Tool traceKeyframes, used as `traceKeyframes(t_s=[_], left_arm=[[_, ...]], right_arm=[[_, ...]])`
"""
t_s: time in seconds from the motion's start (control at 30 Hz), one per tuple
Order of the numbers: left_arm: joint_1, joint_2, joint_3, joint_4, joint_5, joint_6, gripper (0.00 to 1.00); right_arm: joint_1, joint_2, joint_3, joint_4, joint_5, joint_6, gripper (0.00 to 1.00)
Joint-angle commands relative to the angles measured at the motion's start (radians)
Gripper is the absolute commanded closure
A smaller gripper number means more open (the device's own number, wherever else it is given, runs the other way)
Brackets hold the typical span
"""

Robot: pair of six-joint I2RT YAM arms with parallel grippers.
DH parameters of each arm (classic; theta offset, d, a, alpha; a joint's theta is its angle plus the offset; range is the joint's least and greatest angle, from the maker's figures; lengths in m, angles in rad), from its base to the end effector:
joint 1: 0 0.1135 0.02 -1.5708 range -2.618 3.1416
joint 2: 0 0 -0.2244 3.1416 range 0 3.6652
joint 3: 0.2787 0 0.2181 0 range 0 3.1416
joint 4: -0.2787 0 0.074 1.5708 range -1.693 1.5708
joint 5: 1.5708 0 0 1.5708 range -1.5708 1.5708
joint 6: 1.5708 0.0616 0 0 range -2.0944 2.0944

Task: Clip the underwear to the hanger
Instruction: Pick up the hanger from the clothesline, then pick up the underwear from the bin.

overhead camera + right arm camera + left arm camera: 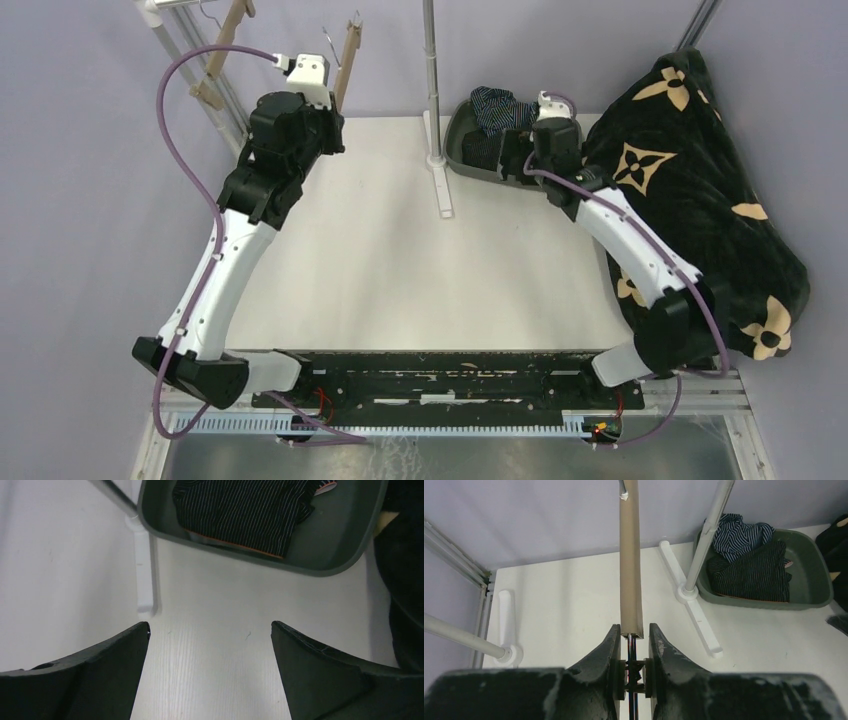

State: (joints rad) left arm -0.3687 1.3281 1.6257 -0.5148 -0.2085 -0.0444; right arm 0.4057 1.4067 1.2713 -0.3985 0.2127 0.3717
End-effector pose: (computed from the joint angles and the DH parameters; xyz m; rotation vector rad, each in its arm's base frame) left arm 0.2658 -0.0890 0.4212 0.1396 1.7791 -0.1109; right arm 0.2943 0.1123 0.2977 0.0921 2.0989 0.2462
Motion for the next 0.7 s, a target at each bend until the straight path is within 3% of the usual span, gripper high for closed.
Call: traceKeyframes(t_s=[0.0,0.27,0.67], left_arm=[[-0.031,-0.083,-0.06,0.15,-0.013,-0.054,0.97],[-0.108,-0.13,-0.211,0.234,-0.051,-0.083,0.97],[-0.166,-0.275,-0.627,0.553,-0.1,-0.204,0.97]], right_arm=[[-0.099,0.186,0.184,-0.05,0.038,0.021,0.0],[-0.211,0.608,0.563,-0.131,-0.013,-0.022,0.02],[-0.276,0.839,0.742,-0.075,-0.114,0.001,0.12]])
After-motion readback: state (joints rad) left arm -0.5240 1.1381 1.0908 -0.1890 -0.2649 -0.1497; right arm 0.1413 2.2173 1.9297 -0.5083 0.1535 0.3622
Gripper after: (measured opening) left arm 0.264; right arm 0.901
